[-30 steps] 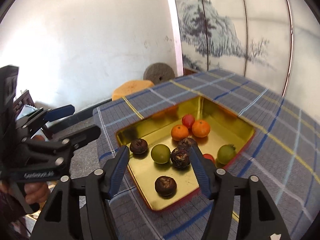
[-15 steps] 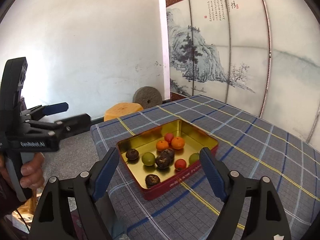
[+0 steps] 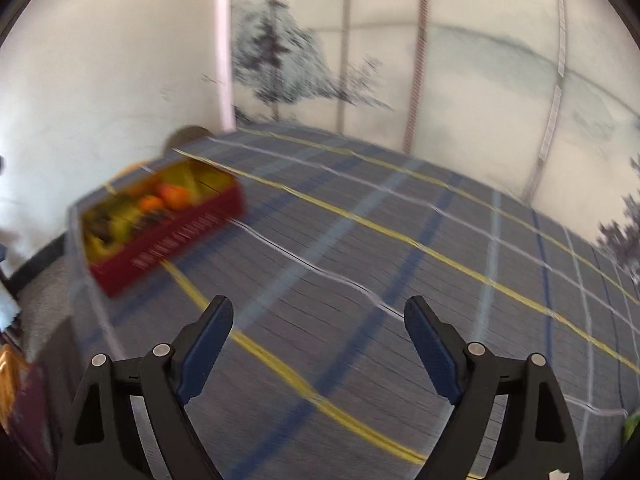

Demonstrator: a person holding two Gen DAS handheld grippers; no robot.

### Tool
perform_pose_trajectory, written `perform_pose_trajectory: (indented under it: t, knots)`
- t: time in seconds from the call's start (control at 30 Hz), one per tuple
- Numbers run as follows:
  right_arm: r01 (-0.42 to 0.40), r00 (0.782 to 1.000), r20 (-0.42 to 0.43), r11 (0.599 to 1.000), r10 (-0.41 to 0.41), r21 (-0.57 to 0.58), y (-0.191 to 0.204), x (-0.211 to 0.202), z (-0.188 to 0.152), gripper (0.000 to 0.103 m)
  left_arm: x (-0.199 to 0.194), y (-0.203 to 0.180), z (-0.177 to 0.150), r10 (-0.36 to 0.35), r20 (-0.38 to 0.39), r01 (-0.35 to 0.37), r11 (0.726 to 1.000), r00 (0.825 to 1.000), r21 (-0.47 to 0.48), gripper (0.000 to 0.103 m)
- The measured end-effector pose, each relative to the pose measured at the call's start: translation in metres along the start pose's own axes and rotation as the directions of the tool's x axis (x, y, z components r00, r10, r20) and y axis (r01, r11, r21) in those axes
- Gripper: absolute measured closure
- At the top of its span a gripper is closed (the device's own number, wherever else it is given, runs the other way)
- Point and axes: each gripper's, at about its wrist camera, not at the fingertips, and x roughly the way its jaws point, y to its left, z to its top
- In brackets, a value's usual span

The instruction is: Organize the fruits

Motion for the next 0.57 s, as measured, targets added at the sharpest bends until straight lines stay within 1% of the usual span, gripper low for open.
perform_pose_trajectory:
  t: [0.03, 0.1, 0.17, 0.23, 0.33, 0.4, 0.43, 0.47, 0.5, 0.57]
  knots:
    - [0.04, 0.999, -0.029, 0.999, -0.039, 0.023, -0.021, 0.006, -0.007, 0.018, 0.0, -0.003, 0.0, -0.005, -0.003, 0.005, 1.0, 1.0, 0.003, 0.0]
    - [0.091, 0.994, -0.071, 0.994, -0.087, 0.053, -0.05, 0.012, -0.018, 0.018, 0.0, -0.009, 0.001, 0.005, -0.003, -0.005, 1.0, 1.0, 0.01, 0.0]
    - [0.16, 0.981, -0.128, 0.984, -0.148, 0.084, -0.082, 0.021, -0.03, 0.018, 0.002, -0.015, 0.001, 0.004, -0.017, -0.004, 1.0, 1.0, 0.019, 0.0]
    - [0.202, 0.968, -0.175, 0.972, -0.179, 0.119, -0.109, 0.028, -0.039, 0.018, 0.004, -0.02, 0.002, 0.013, -0.024, -0.012, 1.0, 1.0, 0.024, 0.0]
    - [0.253, 0.949, -0.23, 0.956, -0.215, 0.15, -0.134, 0.037, -0.045, 0.016, 0.007, -0.029, 0.002, 0.023, -0.039, -0.022, 0.999, 0.999, 0.03, 0.0]
    - [0.266, 0.943, -0.25, 0.95, -0.221, 0.162, -0.149, 0.043, -0.047, 0.011, 0.007, -0.033, 0.003, 0.034, -0.035, -0.032, 0.999, 0.999, 0.039, 0.0]
    - [0.274, 0.939, -0.257, 0.949, -0.228, 0.158, -0.152, 0.047, -0.047, 0.01, 0.008, -0.037, 0.003, 0.046, -0.035, -0.044, 0.998, 0.998, 0.049, 0.0]
    - [0.275, 0.937, -0.264, 0.949, -0.228, 0.157, -0.157, 0.051, -0.046, 0.003, 0.009, -0.04, 0.004, 0.055, -0.037, -0.053, 0.997, 0.998, 0.06, 0.0]
    - [0.275, 0.936, -0.269, 0.948, -0.225, 0.161, -0.16, 0.054, -0.044, 0.001, 0.009, -0.042, 0.004, 0.059, -0.035, -0.056, 0.996, 0.998, 0.068, 0.0]
    - [0.256, 0.941, -0.27, 0.95, -0.202, 0.181, -0.168, 0.059, -0.041, 0.001, 0.011, -0.046, 0.004, 0.065, -0.033, -0.062, 0.995, 0.997, 0.082, 0.0]
